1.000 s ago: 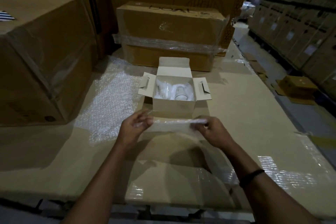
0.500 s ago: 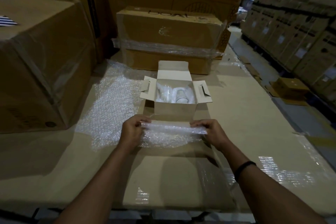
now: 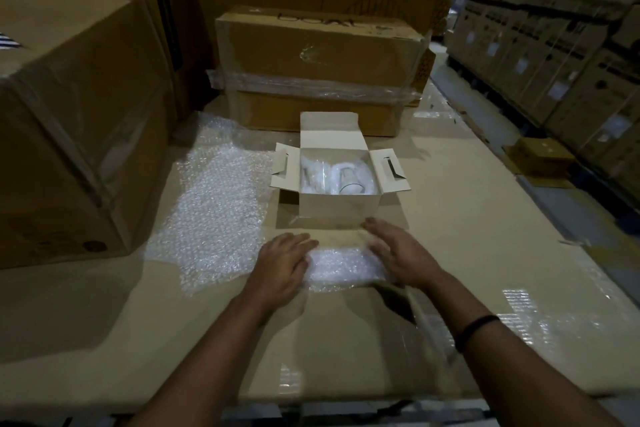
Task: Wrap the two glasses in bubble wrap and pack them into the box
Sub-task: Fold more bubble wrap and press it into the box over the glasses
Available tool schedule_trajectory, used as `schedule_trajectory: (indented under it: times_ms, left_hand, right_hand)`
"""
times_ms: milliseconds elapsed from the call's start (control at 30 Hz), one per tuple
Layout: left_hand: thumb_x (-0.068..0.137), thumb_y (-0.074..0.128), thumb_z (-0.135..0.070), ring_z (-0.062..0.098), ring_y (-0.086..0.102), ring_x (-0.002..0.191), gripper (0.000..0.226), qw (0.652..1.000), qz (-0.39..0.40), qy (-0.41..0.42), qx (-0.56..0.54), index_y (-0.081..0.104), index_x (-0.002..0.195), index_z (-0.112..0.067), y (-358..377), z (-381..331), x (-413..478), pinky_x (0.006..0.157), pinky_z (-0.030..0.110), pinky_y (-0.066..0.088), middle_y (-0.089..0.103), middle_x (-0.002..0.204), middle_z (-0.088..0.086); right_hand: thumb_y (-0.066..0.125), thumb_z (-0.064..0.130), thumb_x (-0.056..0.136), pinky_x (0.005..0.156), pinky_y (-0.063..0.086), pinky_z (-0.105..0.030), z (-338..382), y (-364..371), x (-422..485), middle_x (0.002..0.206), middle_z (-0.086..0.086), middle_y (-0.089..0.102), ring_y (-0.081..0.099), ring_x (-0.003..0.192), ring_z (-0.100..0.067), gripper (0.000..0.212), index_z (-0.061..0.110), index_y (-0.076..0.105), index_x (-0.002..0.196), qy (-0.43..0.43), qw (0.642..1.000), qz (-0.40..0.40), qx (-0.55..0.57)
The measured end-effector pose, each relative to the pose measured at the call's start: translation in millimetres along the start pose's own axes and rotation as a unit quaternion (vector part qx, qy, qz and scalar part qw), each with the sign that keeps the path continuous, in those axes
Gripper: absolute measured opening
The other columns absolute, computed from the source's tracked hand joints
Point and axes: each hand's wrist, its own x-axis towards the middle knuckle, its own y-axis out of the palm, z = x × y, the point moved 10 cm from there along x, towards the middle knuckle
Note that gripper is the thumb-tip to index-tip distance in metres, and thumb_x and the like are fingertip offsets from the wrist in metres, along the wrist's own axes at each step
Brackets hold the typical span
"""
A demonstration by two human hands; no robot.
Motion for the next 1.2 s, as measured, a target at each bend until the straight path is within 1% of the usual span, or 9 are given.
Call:
schedule_trajectory:
  times_ms: [100, 233, 300, 433, 633, 800, 900, 1067, 1200]
  left_hand:
    - [0.09, 0.004, -0.058, 0.016, 0.01, 0.149, 0.07, 0.983, 0.131, 0.003, 0.126, 0.026, 0.152, -0.034, 34.1, 3.8, -3.9, 0.117, 0.04, 0.006, 0.018, 0.161, -0.011]
    - [0.088, 0.004, -0.062, 0.016, 0.007, 0.15, 0.074, 0.983, 0.112, 0.015, 0.142, 0.025, 0.153, -0.032, 29.5, 5.2, -0.8, 0.118, 0.039, 0.004, 0.014, 0.162, -0.01]
    - [0.082, 0.004, -0.065, 0.017, 0.019, 0.147, 0.083, 0.993, 0.057, 0.023, 0.1, 0.035, 0.149, -0.029, 15.3, 3.0, 0.5, 0.115, 0.035, 0.009, 0.027, 0.159, -0.009]
    - [0.08, 0.037, -0.074, 0.02, 0.033, 0.134, 0.079, 0.993, 0.066, 0.052, 0.087, 0.049, 0.142, -0.027, 13.9, 2.6, 1.6, 0.108, 0.034, 0.018, 0.045, 0.147, -0.01]
    - [0.087, 0.061, -0.051, 0.016, 0.04, 0.121, 0.052, 0.99, 0.083, 0.039, 0.106, 0.053, 0.136, -0.035, 13.9, -2.5, 19.5, 0.098, 0.032, 0.025, 0.052, 0.133, -0.01]
    - [0.088, 0.059, -0.014, 0.021, 0.061, 0.101, 0.038, 0.998, -0.045, 0.037, -0.039, 0.063, 0.124, -0.023, -19.7, -2.7, 27.1, 0.085, 0.035, 0.049, 0.065, 0.117, -0.001]
    - [0.087, 0.061, -0.011, 0.02, 0.061, 0.083, 0.026, 0.987, -0.144, 0.019, -0.074, 0.06, 0.11, -0.023, -48.2, -0.4, 32.1, 0.067, 0.029, 0.046, 0.065, 0.1, 0.0]
    - [0.082, 0.058, -0.01, 0.023, 0.058, 0.071, 0.023, 0.973, -0.217, 0.083, 0.013, 0.057, 0.101, -0.022, -74.8, -15.2, 56.3, 0.059, 0.03, 0.045, 0.062, 0.089, 0.003]
    - [0.084, 0.056, -0.022, 0.026, 0.058, 0.067, 0.014, 0.955, -0.247, 0.077, 0.142, 0.065, 0.094, -0.019, -86.7, -24.6, 79.7, 0.062, 0.033, 0.038, 0.062, 0.077, 0.001]
  right_hand:
    - [0.027, 0.051, 0.1, 0.119, 0.007, -0.035, -2.7, 52.3, -7.7, 0.163, 0.003, 0.012, 0.009, 0.15, -0.013, 0.06, 0.029, 0.018, 0.155, 0.0, 0.982, 0.1, -0.159]
    - [0.01, 0.065, 0.089, 0.119, 0.004, -0.037, -8.1, 53.8, -11.5, 0.163, 0.004, 0.011, 0.007, 0.15, -0.012, 0.076, 0.028, 0.017, 0.155, 0.01, 0.983, 0.109, -0.146]
    - [0.02, 0.066, 0.088, 0.119, 0.011, -0.034, -8.4, 34.3, -10.9, 0.161, 0.001, 0.021, 0.017, 0.148, -0.015, 0.076, 0.025, 0.031, 0.151, 0.024, 0.994, 0.07, -0.082]
    - [0.063, 0.032, 0.09, 0.108, 0.025, -0.019, -10.4, 17.1, -16.7, 0.151, -0.007, 0.039, 0.038, 0.136, -0.023, 0.052, 0.016, 0.053, 0.139, 0.039, 0.992, 0.08, -0.088]
    - [0.065, 0.023, 0.082, 0.099, 0.042, -0.031, -15.5, 16.6, -0.4, 0.133, -0.003, 0.055, 0.05, 0.121, -0.023, 0.052, 0.022, 0.057, 0.133, 0.061, 0.984, 0.104, -0.129]
    - [0.066, 0.014, 0.087, 0.091, 0.049, -0.032, -5.7, -14.6, 30.8, 0.118, -0.005, 0.069, 0.063, 0.11, -0.024, 0.035, 0.016, 0.066, 0.121, 0.028, 0.998, 0.018, -0.06]
    - [0.071, 0.019, 0.085, 0.082, 0.049, -0.029, 1.9, -42.1, 57.9, 0.107, -0.004, 0.071, 0.066, 0.096, -0.021, 0.031, 0.022, 0.067, 0.115, 0.004, 0.999, -0.033, -0.014]
    - [0.072, 0.014, 0.085, 0.081, 0.05, -0.033, 35.4, -85.7, 121.9, 0.107, -0.007, 0.066, 0.062, 0.093, -0.024, 0.018, 0.014, 0.071, 0.103, -0.068, 0.988, -0.133, -0.03]
    - [0.066, 0.024, 0.09, 0.077, 0.049, -0.033, 47.7, -85.7, 179.9, 0.11, -0.006, 0.063, 0.062, 0.096, -0.025, 0.02, 0.018, 0.07, 0.108, -0.063, 0.986, -0.13, -0.079]
